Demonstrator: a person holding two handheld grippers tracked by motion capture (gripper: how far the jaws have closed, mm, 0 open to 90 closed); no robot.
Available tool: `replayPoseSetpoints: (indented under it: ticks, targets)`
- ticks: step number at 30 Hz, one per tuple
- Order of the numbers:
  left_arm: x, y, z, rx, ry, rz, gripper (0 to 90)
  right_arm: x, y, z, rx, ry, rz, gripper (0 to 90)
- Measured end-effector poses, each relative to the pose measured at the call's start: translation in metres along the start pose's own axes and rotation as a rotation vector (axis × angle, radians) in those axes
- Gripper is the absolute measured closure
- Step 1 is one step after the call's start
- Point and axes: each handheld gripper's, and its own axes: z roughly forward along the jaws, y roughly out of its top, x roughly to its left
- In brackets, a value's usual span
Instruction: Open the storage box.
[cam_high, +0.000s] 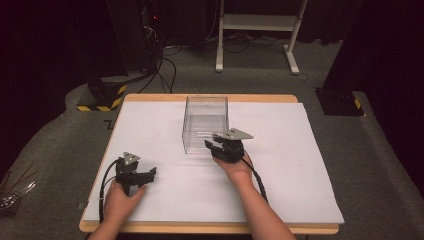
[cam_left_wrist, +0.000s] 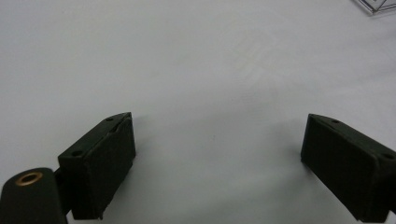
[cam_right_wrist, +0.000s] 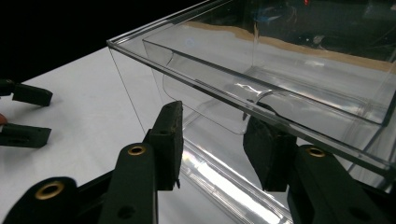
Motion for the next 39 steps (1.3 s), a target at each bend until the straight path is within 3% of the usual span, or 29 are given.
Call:
replayPoseSetpoints:
  ticks: [9,12,25,39]
  targets:
    - [0.0,0.0,0.0,0.001,0.0,0.001,10.3,-0.004,-0.001,0.0,-0.002,0.006,-0.015,65.3]
    - [0.0,0.0,0.0,0.0,0.0,0.0,10.3,-0.005,-0.001,0.0,0.003,0.009,-0.017,71.2]
    - [0.0,0.0,0.0,-0.001,0.0,0.0,10.3,-0.01,-0.003,-0.004,0.002,0.035,-0.023,77.5]
    - [0.0,0.0,0.0,0.0,0.0,0.001,10.3,-0.005,-0.014,-0.02,-0.009,0.057,-0.038,82.5]
